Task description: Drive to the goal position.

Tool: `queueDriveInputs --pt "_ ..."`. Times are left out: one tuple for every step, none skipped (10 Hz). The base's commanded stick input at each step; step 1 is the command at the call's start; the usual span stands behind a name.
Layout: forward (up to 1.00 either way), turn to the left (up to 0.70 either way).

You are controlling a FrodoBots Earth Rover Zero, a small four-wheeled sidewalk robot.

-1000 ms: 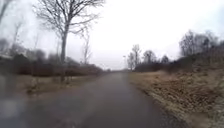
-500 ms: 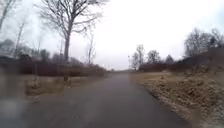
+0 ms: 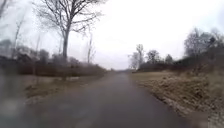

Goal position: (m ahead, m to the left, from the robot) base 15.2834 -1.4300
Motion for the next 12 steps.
queueDriveInputs --pt "0.7 0.0" --pt "0.7 0.0" --pt "0.7 0.0" --pt "0.7 0.0" --pt "0.7 0.0" --pt "0.7 0.0" --pt "0.7 0.0" --pt "0.7 0.0" --pt "0.7 0.0" --pt "0.7 0.0" --pt "0.7 0.0" --pt "0.7 0.0"
